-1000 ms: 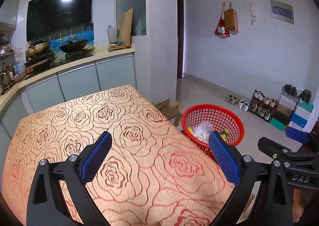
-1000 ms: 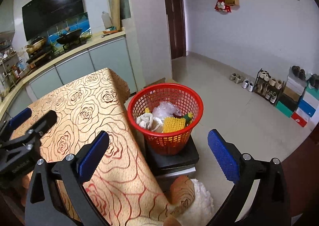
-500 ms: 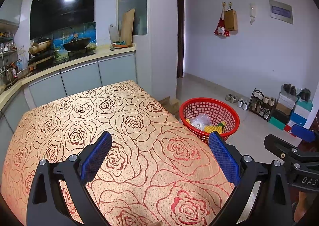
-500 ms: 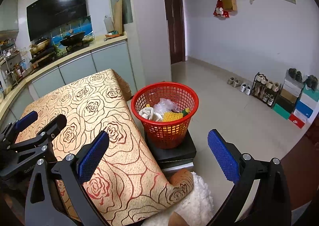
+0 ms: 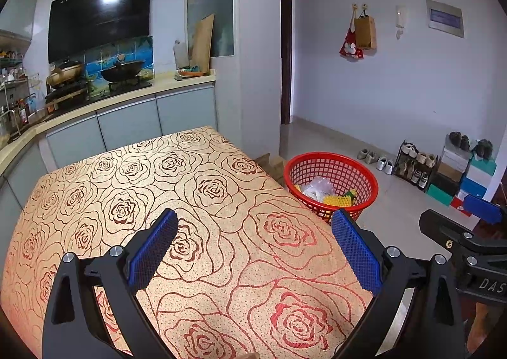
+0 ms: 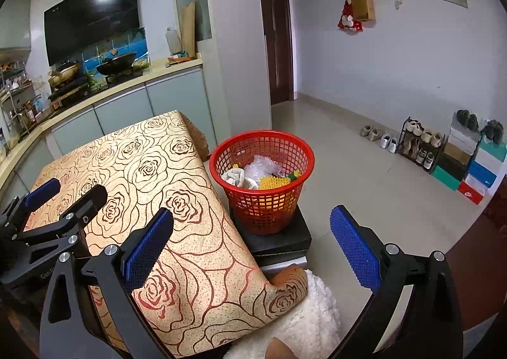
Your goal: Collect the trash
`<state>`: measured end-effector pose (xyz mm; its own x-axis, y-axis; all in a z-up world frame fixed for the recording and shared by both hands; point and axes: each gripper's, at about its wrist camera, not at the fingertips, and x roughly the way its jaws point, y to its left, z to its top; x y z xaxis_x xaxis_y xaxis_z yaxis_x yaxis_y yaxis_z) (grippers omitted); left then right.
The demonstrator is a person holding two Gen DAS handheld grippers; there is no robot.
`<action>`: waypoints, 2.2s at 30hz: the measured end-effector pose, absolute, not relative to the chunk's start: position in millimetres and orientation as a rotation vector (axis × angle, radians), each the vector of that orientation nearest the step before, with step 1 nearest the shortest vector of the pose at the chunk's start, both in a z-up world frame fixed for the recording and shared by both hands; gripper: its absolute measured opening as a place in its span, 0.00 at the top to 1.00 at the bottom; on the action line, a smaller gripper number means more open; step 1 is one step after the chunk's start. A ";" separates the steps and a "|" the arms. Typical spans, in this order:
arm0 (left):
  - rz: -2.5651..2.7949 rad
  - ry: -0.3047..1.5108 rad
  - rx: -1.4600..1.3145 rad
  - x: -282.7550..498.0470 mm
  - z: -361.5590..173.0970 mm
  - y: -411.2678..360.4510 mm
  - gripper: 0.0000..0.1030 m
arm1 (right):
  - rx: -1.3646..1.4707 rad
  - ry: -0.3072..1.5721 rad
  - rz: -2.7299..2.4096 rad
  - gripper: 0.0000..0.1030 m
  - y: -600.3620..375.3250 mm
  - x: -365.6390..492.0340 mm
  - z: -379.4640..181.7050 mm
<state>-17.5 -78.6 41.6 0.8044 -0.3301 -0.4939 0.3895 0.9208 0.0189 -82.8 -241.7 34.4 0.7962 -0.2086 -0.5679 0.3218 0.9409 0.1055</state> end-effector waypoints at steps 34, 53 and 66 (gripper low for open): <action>-0.366 0.495 0.108 -25.2 46.8 -76.4 0.09 | 0.199 0.575 -0.284 0.06 -240.6 -85.9 36.9; -0.383 0.469 0.104 -29.4 49.4 -76.4 0.09 | 0.200 0.575 -0.285 0.06 -239.6 -86.4 35.0; -0.367 0.484 0.107 -29.8 47.0 -75.6 0.09 | 0.209 0.575 -0.291 0.06 -244.4 -87.3 38.6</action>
<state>-29.8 -75.6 47.0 0.8215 -0.3190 -0.4726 0.3692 0.9293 0.0145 -87.3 -244.4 38.6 0.8003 -0.2116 -0.5611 0.3274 0.9381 0.1131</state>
